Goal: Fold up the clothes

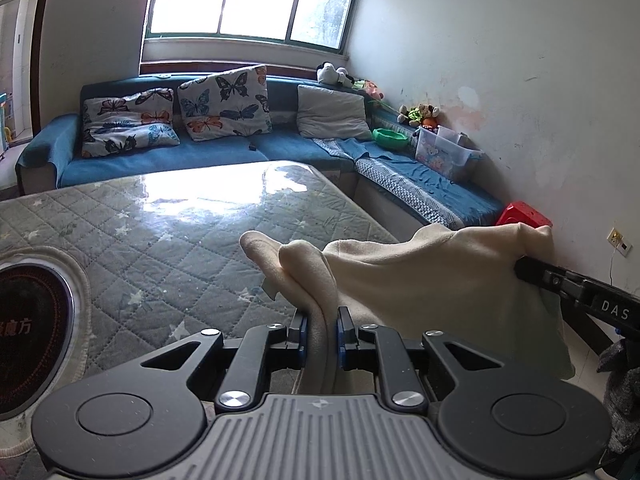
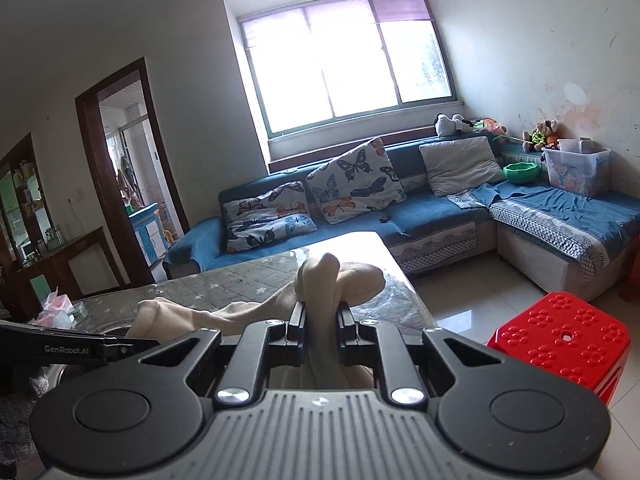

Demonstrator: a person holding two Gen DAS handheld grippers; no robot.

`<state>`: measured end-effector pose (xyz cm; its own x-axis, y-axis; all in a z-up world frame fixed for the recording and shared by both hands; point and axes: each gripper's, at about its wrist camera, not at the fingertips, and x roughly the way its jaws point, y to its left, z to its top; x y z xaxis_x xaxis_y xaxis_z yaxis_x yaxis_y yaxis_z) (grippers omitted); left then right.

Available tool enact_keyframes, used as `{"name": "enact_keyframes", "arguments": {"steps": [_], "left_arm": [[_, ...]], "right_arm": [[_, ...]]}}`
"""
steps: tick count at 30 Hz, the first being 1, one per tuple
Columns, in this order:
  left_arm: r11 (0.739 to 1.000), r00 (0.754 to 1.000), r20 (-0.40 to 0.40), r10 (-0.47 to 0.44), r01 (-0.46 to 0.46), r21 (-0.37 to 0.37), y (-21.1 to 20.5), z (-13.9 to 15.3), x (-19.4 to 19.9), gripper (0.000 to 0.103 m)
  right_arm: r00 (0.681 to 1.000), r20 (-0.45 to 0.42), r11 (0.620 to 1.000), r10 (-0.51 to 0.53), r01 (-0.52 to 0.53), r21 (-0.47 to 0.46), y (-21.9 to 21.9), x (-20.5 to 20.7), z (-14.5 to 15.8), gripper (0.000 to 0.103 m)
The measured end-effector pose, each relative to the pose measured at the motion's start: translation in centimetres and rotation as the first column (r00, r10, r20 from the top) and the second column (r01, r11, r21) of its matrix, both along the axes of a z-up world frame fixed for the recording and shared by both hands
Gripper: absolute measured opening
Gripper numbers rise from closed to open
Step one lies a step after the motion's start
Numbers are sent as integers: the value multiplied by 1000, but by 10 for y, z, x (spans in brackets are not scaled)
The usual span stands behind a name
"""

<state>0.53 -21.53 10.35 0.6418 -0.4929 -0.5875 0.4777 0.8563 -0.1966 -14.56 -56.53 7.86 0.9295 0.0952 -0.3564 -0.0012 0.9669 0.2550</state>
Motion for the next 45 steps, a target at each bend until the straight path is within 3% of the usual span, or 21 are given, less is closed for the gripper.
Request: {"name": "enact_keyframes", "arguments": {"steps": [14, 26, 28, 36, 45], "left_arm": [[999, 998, -59, 11, -9, 35, -12, -28, 16, 15], [994, 994, -102, 49, -38, 106, -13, -56, 29, 15], [993, 993, -102, 53, -42, 113, -12, -57, 30, 15], [991, 992, -108, 62, -48, 125, -16, -59, 34, 16], [988, 990, -122, 66, -47, 149, -27, -66, 40, 19]], "right_arm": [[997, -68, 999, -26, 29, 29, -15, 20, -29, 13], [981, -184, 997, -63, 70, 30, -26, 41, -68, 14], [976, -201, 995, -88, 94, 20, -28, 43, -74, 20], [963, -213, 986, -165, 158, -49, -36, 42, -79, 22], [961, -247, 991, -123, 106, -80, -26, 60, -91, 34]]}}
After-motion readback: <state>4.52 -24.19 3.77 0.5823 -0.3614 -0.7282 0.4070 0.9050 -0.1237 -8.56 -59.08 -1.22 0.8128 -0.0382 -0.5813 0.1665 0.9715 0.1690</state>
